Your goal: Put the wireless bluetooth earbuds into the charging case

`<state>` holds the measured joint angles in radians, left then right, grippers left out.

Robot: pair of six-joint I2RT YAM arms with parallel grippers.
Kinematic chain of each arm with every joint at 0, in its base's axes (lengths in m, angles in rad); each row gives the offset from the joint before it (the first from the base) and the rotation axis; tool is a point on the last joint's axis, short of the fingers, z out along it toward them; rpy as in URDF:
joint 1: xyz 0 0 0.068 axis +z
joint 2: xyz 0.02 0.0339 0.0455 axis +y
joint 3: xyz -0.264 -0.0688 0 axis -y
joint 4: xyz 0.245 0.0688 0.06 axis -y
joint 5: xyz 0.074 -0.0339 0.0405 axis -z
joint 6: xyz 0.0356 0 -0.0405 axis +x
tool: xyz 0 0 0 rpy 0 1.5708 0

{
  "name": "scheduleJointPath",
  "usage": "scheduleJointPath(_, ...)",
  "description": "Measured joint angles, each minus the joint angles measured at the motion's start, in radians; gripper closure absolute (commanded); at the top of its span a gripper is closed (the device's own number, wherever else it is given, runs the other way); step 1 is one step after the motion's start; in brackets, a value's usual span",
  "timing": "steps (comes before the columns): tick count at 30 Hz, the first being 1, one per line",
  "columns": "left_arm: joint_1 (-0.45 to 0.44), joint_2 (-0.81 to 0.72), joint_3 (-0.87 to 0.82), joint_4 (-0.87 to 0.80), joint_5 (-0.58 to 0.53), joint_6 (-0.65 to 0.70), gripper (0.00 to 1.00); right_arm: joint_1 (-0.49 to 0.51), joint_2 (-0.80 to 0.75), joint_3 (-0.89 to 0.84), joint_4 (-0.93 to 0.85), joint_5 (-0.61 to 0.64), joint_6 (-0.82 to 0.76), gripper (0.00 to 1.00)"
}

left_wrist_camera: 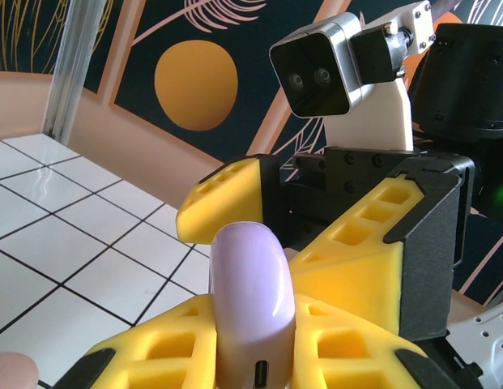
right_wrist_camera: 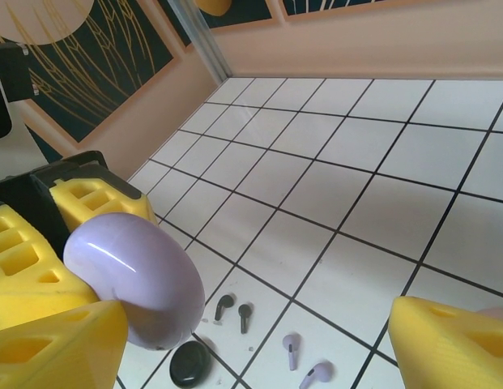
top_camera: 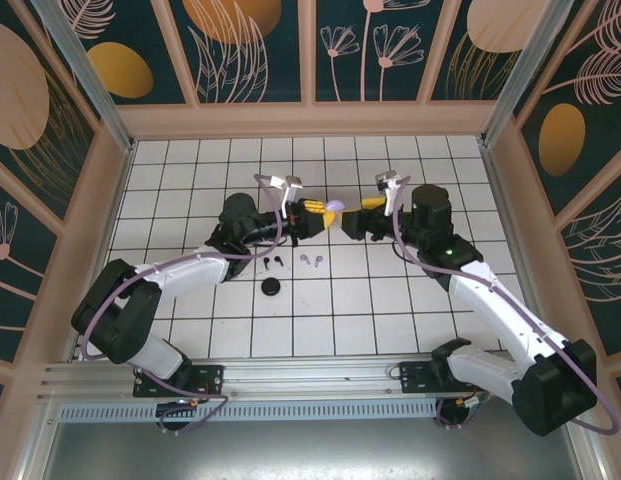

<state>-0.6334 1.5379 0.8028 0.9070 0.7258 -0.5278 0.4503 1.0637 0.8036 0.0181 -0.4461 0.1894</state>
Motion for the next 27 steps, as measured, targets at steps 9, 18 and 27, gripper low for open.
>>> scheduleJointPath(9, 0.002, 0.0, 0.0, 0.016, 0.039, -0.023, 1.0, -0.071, 0.034, -0.035, 0.045, 0.029, 0.031, 0.19)
scheduleJointPath(18, 0.001, -0.001, 0.0, 0.028, 0.053, -0.026, 1.0, -0.093, 0.007, -0.043, 0.026, 0.001, 0.045, 0.19)
scheduleJointPath(27, 0.001, -0.001, 0.0, 0.038, 0.07, -0.04, 1.0, -0.093, -0.077, -0.045, 0.016, -0.152, 0.042, 0.32)
